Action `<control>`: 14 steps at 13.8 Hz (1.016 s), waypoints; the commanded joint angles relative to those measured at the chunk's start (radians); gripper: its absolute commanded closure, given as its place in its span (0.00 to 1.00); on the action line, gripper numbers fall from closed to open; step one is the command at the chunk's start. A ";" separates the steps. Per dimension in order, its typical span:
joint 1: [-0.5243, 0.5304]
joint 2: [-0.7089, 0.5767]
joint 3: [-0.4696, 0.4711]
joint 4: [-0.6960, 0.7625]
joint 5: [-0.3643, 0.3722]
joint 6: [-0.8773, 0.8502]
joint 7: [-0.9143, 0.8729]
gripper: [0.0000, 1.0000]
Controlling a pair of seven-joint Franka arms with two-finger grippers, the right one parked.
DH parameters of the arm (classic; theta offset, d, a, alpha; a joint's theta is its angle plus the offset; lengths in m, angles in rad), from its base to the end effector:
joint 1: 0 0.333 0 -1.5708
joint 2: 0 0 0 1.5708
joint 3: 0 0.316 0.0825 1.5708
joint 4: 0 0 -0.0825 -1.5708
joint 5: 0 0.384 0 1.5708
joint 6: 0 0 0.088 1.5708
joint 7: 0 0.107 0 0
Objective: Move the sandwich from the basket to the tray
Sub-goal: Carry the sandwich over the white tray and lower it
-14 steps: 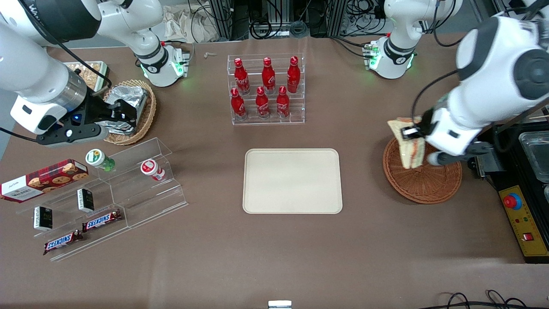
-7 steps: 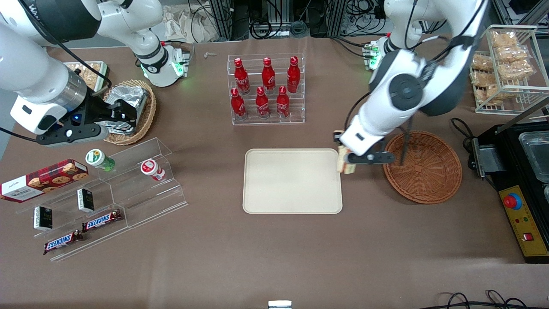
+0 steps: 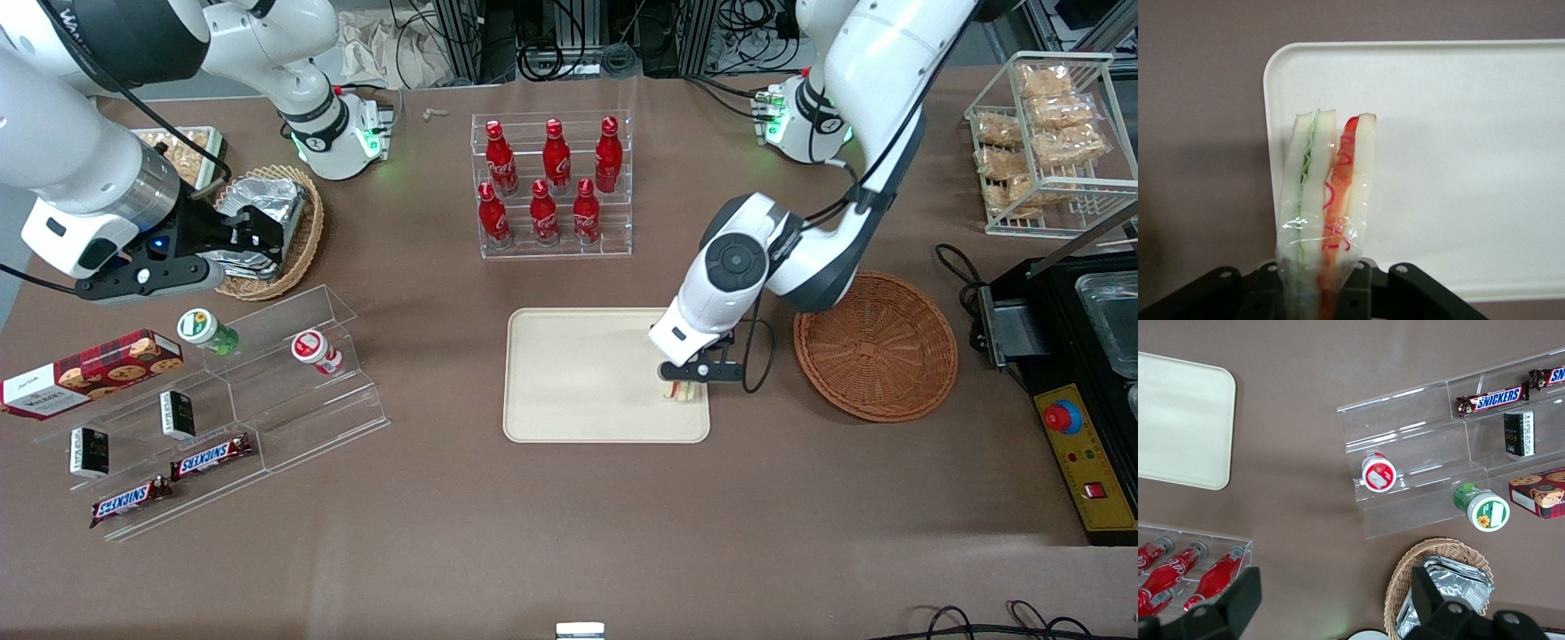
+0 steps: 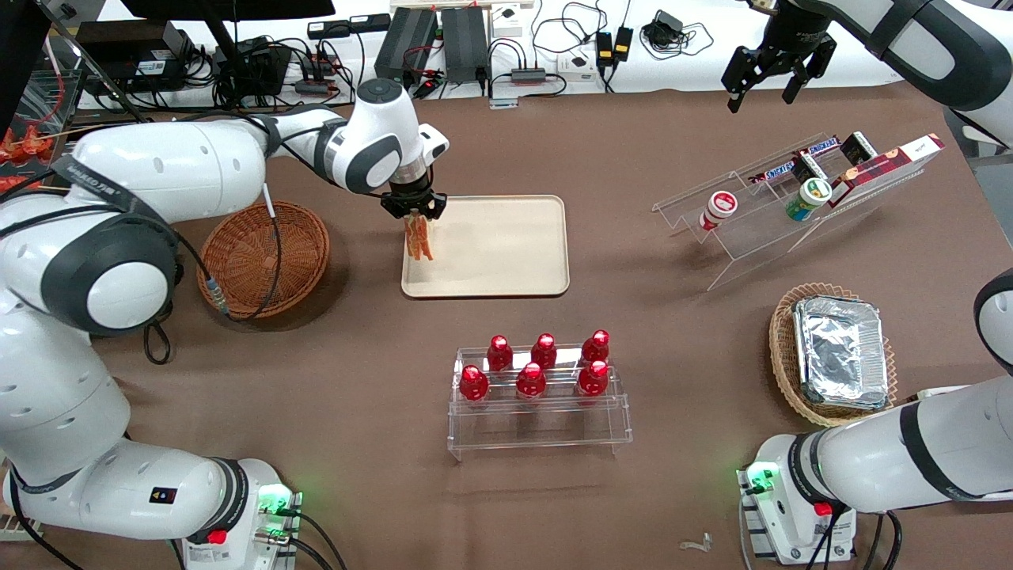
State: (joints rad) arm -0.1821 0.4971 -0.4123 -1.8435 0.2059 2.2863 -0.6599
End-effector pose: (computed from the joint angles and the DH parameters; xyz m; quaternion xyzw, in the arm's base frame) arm 0.5436 -0.3402 0.2752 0.9997 -0.0134 -0.0129 0.0141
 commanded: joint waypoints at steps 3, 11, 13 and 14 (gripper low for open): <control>-0.023 0.029 0.003 0.046 0.040 -0.007 -0.055 1.00; -0.014 0.132 0.009 0.099 0.133 -0.004 -0.055 1.00; -0.013 0.146 0.009 0.096 0.155 -0.004 -0.057 1.00; -0.014 0.153 0.018 0.098 0.156 -0.004 -0.055 0.95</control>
State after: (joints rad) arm -0.1924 0.6258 -0.4014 -1.7732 0.3318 2.2868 -0.6893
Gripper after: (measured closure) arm 0.793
